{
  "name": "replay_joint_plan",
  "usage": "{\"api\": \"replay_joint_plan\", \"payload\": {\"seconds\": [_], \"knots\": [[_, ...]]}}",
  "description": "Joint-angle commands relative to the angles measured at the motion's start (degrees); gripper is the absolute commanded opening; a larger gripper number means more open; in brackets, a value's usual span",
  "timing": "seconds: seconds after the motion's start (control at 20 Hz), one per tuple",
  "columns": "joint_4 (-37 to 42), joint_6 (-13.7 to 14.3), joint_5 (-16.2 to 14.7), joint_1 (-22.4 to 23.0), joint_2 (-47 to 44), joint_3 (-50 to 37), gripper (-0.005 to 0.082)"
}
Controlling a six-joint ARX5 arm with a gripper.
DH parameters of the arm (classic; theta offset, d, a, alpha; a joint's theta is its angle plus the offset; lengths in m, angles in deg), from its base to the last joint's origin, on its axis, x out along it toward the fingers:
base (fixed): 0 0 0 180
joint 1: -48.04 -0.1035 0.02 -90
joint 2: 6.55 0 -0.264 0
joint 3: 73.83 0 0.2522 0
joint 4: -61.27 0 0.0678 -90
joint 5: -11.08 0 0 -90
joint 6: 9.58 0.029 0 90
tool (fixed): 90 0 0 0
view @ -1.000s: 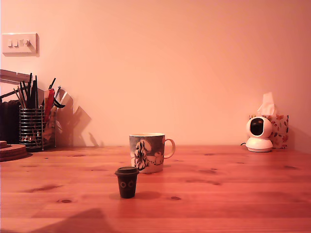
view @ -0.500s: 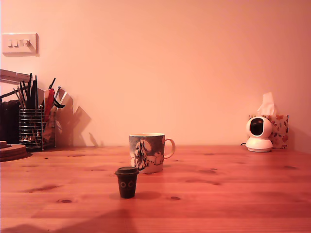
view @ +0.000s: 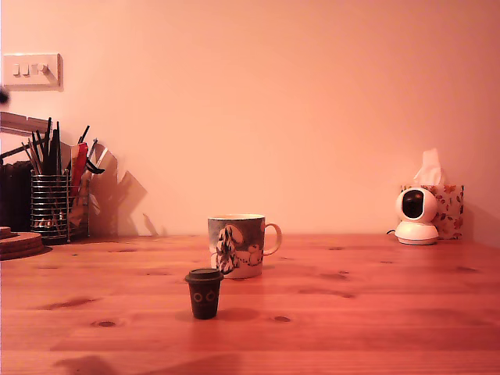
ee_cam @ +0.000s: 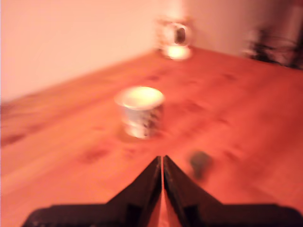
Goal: Pick up the coffee capsules on the table and drop them inside the coffee cup
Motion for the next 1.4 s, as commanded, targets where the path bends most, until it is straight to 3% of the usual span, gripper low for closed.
{"api": "replay_joint_plan", "payload": {"seconds": [0.0, 0.25, 0.95, 1.1, 1.2, 1.25, 1.35], "knots": [[0.8, 1.2, -1.4, 0.0, -0.2, -1.6, -0.0019], [0.7, 2.3, -3.5, 0.0, -0.2, -4.6, -0.0019], [0.4, 2.6, -3.5, 1.8, -0.2, -6.1, -0.0017], [-0.2, 2.6, -3.5, 1.8, -0.2, -6.1, 0.0059], [-0.3, 2.6, -2.0, 1.8, -0.5, -6.1, 0.0167], [-0.2, 1.7, -1.2, 1.8, -1.0, -6.1, 0.0248], [0.3, -1.6, -0.7, 1.8, -2.1, -6.1, 0.0314]]}}
